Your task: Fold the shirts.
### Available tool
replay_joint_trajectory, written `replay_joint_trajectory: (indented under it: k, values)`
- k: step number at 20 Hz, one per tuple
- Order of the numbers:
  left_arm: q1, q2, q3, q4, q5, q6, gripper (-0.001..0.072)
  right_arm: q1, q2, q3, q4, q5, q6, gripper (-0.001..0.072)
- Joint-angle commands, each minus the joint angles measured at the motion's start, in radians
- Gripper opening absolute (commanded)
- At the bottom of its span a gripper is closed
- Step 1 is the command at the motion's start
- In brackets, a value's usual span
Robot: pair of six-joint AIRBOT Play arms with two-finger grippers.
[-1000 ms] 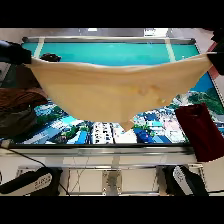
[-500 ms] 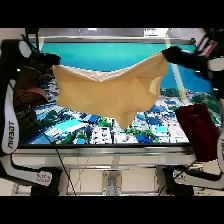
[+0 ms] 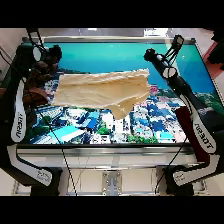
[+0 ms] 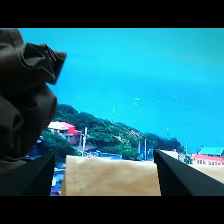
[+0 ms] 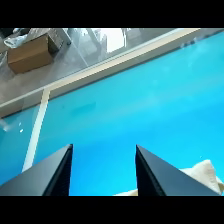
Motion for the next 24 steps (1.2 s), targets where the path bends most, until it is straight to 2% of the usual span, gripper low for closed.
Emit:
replay_joint_trajectory:
  k: [1,3,6,8,11,14,15,16,20,24]
  values:
    - [0.039,0.049,0.073,0.082,-0.106,0.006,0.0696,-0.082,0.103,0.001,-0.065,0.216,0.003,0.0443]
    - [0.087,0.116,0.069,0.082,-0.190,0.056,0.0696,-0.172,0.174,0.000,-0.132,0.523,0.023,0.0342]
    - [0.150,0.172,0.068,0.068,-0.337,0.115,0.0696,-0.259,0.227,-0.033,-0.259,0.907,0.087,0.0341]
    - [0.173,0.202,0.030,0.042,-0.414,0.161,0.0696,-0.262,0.251,-0.142,-0.271,1.027,0.089,0.0342]
    - [0.184,0.272,-0.126,-0.060,-0.418,0.208,0.0696,-0.218,0.271,-0.386,-0.177,0.965,0.089,0.0343]
    - [0.183,0.312,-0.238,-0.193,-0.425,0.273,0.0695,-0.156,0.271,-0.592,0.067,0.792,0.084,0.0370]
    - [0.183,0.313,-0.249,-0.251,-0.435,0.304,0.0696,-0.134,0.271,-0.638,0.146,0.729,0.083,0.0493]
    - [0.183,0.313,-0.252,-0.304,-0.436,0.330,0.0696,-0.107,0.271,-0.675,0.214,0.662,0.084,0.0569]
    - [0.183,0.313,-0.252,-0.483,-0.430,0.407,0.0696,0.000,0.267,-0.729,0.383,0.451,0.087,0.0567]
    - [0.183,0.313,-0.252,-0.499,-0.432,0.418,0.0696,0.073,0.252,-0.729,0.402,0.295,0.142,0.0555]
